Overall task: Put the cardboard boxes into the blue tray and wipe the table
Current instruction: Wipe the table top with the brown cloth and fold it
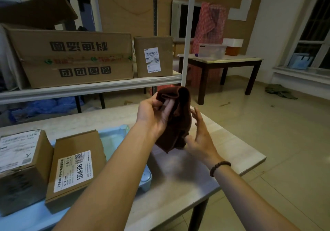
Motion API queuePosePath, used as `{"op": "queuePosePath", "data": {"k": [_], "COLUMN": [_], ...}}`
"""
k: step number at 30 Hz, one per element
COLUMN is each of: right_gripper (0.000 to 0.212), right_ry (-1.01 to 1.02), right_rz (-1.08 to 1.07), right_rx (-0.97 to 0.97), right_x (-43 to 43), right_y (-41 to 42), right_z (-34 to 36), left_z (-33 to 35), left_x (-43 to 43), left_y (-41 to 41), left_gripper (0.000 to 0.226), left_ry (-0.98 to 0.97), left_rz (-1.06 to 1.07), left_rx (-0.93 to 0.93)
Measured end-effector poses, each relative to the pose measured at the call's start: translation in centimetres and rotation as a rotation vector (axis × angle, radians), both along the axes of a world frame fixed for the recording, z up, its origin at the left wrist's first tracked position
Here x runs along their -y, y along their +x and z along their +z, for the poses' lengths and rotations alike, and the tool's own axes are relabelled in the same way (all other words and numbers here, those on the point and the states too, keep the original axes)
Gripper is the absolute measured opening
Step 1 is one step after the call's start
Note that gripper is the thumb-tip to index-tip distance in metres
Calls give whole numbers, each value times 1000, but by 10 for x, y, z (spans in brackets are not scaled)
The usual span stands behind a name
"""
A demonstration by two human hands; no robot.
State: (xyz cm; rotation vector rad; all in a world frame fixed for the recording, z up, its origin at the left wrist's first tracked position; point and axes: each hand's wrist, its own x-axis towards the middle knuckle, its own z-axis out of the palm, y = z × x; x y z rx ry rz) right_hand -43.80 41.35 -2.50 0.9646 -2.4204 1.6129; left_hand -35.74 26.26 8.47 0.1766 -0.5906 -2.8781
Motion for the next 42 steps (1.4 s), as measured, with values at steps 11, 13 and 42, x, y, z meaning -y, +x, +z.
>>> {"op": "queuePosePath", "data": {"k": [11,13,42], "right_gripper": [87,50,30], "right_ry": [-308,-387,-496], "right_rz": [-133,-227,18], "right_rx": [-272,-276,562], "right_x": [47,47,16], "right_y": [26,28,-29], "right_z": [49,58,151], "left_z": [28,33,49], "left_x": [-12,-12,41], "left_y": [-5,-1,-3], "left_gripper": [34,28,54], "left_ry": [-222,-303,-1089], "left_rz": [172,205,60], "left_rx": [79,111,47]}}
